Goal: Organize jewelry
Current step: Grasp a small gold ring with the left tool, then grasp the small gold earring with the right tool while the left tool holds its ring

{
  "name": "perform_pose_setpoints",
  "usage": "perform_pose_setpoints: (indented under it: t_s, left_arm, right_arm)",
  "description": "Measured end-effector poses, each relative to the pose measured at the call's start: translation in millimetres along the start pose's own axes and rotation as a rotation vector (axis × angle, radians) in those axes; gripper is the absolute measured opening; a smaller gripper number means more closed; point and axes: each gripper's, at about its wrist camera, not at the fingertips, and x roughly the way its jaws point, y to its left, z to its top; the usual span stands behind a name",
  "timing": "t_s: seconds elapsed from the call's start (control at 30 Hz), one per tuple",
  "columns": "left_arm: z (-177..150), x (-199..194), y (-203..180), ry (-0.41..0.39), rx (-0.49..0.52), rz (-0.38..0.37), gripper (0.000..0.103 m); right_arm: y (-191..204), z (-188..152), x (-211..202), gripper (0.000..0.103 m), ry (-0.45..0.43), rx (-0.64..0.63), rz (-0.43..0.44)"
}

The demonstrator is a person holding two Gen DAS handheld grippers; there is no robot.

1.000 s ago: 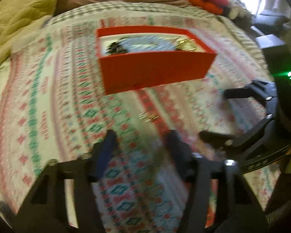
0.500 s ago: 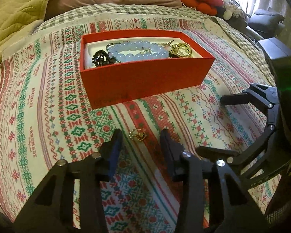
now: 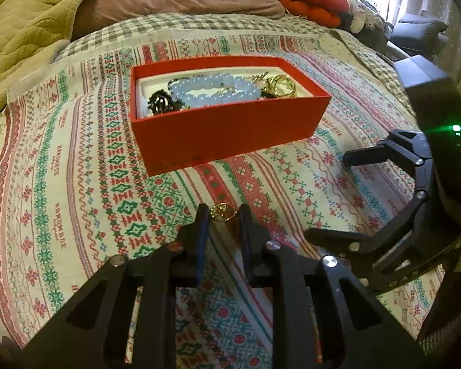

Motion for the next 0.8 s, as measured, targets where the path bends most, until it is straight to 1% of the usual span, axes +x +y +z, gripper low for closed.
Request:
perform_pose_setpoints:
  t_s: [0.2, 0.43, 0.63, 0.8]
  left_arm:
    - [-4.6, -12.6, -7.6, -0.008, 0.027, -0.033, 0.021]
    - [-13.2, -20.8, -12.6, 0.013, 0.054, -0.060, 0.021]
    - [-23.6, -29.7, -11.9, 0.023, 0.068, -0.038, 0.021]
    - [-30.2, -33.2, 1.0, 0.039, 0.044, 0.012, 0.021]
  right_arm:
    - [1.3, 2.8, -0.2, 0.103, 0.000, -0.001, 0.003]
    - [7.1, 5.3, -2.0, 0.103, -0.003, -0.009, 0.016]
    - [11.3, 7.7, -6.7, 0.103, -0.026, -0.007, 0.042]
    - [21.0, 17.9, -11.0, 0.102, -0.052, 0.000, 0.095]
